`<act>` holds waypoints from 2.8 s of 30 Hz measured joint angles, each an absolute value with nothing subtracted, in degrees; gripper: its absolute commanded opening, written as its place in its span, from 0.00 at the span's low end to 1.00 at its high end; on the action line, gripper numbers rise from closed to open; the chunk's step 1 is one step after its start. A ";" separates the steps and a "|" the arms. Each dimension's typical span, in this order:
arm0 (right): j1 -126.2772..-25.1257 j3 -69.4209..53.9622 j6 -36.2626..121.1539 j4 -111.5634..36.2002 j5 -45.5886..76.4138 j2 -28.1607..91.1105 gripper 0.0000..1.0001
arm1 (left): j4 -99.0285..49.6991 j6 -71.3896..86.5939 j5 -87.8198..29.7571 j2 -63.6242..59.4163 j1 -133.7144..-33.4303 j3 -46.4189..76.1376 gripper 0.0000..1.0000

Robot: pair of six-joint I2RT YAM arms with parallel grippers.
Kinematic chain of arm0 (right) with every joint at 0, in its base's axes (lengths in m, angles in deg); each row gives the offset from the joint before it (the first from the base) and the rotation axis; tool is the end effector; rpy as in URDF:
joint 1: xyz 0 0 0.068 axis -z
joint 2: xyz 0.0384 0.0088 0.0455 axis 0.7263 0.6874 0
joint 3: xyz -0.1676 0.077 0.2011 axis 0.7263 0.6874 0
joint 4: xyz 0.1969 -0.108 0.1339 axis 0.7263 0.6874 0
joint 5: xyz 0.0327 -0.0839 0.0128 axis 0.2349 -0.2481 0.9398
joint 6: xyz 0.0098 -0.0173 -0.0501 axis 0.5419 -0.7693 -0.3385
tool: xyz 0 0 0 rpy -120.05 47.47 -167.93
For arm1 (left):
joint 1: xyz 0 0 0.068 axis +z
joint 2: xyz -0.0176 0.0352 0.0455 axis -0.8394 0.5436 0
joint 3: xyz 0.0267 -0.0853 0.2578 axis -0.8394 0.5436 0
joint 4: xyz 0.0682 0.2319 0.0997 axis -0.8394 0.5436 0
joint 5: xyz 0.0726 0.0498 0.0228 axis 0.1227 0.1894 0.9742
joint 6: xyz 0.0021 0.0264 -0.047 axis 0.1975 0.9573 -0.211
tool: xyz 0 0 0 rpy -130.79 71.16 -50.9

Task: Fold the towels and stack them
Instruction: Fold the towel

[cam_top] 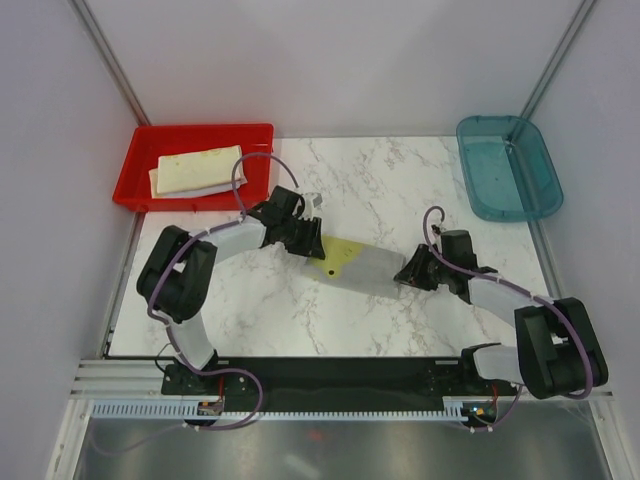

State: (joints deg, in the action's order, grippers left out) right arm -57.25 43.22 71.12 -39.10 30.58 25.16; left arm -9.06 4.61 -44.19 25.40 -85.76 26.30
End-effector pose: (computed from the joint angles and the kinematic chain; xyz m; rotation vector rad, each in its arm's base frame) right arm 0.2172 0.0550 0.1380 0.3561 2.4952 0.8322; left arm 0.3099 -0.1857 0.1627 0.4883 2.5790 -0.8030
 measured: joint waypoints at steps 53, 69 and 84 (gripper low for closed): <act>-59.48 50.91 72.58 -41.30 36.11 17.40 0.21 | -5.87 -1.20 -38.20 16.49 -89.41 36.94 0.52; -58.58 45.97 66.70 -34.99 27.50 19.15 0.22 | -4.26 -1.70 -35.77 20.42 -87.64 23.96 0.53; -58.45 45.36 65.32 -34.22 26.93 19.78 0.22 | -8.17 1.64 -40.54 29.36 -82.04 21.03 0.24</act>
State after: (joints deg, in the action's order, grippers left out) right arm -58.45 45.36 65.32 -34.22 26.93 19.78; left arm -8.17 1.64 -40.54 29.36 -82.04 21.03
